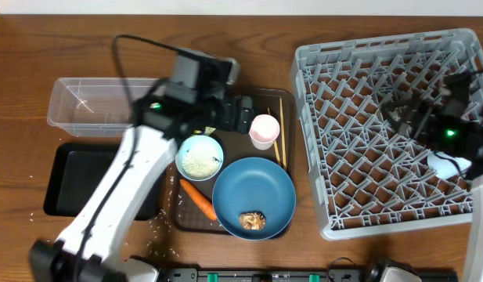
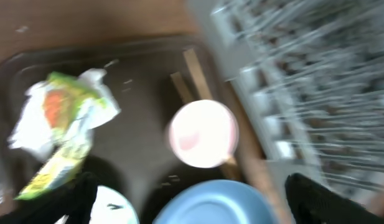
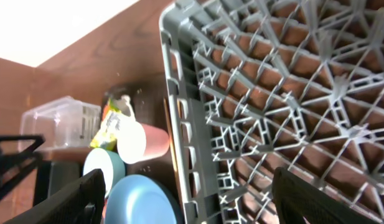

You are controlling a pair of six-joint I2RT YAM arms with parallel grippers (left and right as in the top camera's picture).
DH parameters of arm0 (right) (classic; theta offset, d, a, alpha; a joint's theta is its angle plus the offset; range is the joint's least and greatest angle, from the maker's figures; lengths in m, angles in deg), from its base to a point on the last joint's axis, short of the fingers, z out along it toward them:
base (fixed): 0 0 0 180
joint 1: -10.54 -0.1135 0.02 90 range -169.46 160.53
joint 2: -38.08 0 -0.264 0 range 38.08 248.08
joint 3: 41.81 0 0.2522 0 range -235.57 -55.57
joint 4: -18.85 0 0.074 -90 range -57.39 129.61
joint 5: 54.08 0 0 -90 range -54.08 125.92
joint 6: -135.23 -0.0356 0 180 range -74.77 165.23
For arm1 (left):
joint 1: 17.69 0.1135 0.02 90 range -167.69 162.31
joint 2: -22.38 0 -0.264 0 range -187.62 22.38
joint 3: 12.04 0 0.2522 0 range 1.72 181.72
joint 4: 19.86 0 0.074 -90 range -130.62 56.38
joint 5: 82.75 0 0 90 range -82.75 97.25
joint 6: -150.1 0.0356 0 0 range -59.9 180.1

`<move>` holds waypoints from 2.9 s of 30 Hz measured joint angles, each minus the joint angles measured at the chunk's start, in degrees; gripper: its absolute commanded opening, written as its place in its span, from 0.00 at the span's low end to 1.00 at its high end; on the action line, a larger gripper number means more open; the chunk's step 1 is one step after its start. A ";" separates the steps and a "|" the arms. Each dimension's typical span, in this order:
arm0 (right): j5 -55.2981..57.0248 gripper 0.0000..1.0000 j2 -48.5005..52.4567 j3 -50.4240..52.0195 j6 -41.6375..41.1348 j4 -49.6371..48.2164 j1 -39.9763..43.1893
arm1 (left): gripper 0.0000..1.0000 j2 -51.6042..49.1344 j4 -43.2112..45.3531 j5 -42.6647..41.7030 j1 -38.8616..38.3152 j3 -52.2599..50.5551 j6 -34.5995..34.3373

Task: Sort waste into correct bins and load items into the dishwasher rack
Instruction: 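Grasp the pink cup with the left gripper and lift it, then hand the pink cup from the left gripper to the right gripper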

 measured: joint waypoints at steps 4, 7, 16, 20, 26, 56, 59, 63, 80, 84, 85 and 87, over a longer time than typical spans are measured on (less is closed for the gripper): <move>4.07 0.80 0.15 0.00 -1.60 0.09 -3.69 | 0.84 -7.15 0.70 5.33 -0.81 0.00 0.46; 5.92 0.80 0.15 0.00 -2.16 0.15 -4.90 | 0.81 -12.33 3.67 6.34 -0.79 0.00 0.42; 7.65 0.81 0.15 0.00 -2.64 0.28 -5.25 | 0.59 -19.41 7.87 2.19 -1.75 0.00 -0.22; 8.00 0.81 0.15 0.00 -2.64 0.26 -5.25 | 0.33 -20.92 7.89 2.05 -2.25 0.00 -0.37; 8.04 0.81 0.15 0.00 -2.64 0.28 -5.25 | 0.06 -22.29 8.07 2.03 -2.25 0.00 -0.39; -31.41 0.83 0.17 0.00 12.28 -18.25 -22.73 | 0.06 2.49 -0.07 -61.59 13.73 0.15 7.37; -32.59 0.83 0.15 0.00 15.91 -18.25 -26.93 | 0.06 2.49 -0.07 -64.76 13.73 0.15 7.37; -33.29 0.84 0.15 0.00 20.33 -19.76 -31.28 | 0.06 2.49 -0.04 -68.24 13.73 0.15 7.34; -27.30 0.59 1.01 0.00 19.47 -26.99 -38.18 | 0.06 2.49 0.20 -72.54 13.73 0.15 7.13; -26.80 0.54 1.01 0.00 18.36 -26.93 -38.21 | 0.46 2.49 2.01 -72.54 13.73 0.15 7.19; -26.64 0.54 1.01 0.00 18.12 -26.93 -38.18 | 0.53 2.49 2.67 -72.59 13.73 0.15 7.26; -25.77 0.52 0.94 0.00 17.33 -26.49 -38.07 | 0.66 2.49 4.44 -72.48 13.84 0.17 7.15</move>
